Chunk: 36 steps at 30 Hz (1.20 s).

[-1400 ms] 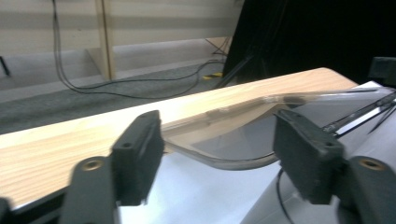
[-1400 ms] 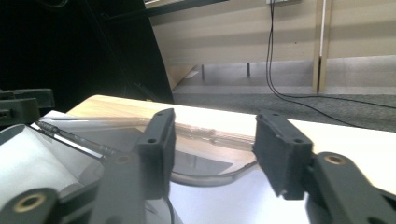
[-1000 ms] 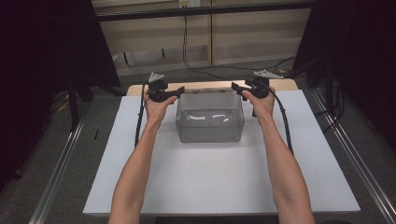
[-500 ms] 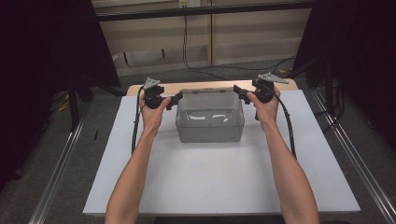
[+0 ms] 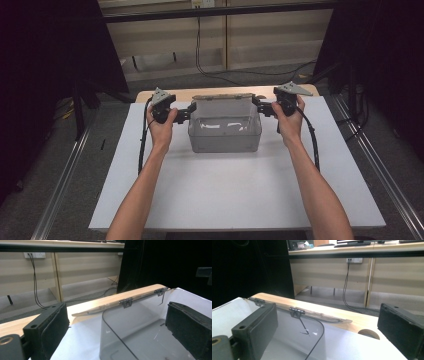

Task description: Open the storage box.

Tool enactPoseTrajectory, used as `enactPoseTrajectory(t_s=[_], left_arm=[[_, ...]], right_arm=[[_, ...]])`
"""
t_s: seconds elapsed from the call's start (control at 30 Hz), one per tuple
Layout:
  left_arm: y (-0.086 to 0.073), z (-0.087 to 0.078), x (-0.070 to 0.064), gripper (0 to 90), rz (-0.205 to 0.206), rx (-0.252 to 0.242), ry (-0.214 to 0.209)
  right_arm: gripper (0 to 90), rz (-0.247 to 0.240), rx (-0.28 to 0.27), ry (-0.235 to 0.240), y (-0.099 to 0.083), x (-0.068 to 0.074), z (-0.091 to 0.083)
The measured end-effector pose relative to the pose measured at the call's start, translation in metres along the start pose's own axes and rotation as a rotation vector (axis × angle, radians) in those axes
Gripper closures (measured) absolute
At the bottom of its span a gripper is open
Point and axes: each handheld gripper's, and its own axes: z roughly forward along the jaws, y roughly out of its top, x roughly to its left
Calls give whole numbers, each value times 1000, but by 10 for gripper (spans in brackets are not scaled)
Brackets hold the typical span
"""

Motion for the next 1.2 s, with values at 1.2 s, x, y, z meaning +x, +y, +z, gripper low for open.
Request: enactPoseTrajectory(t_s=[1.2], left_arm=[[-43,-98,-36,48,46,-69,51]], right_arm=[[26,-95,-64,-53,-29,23,-96]])
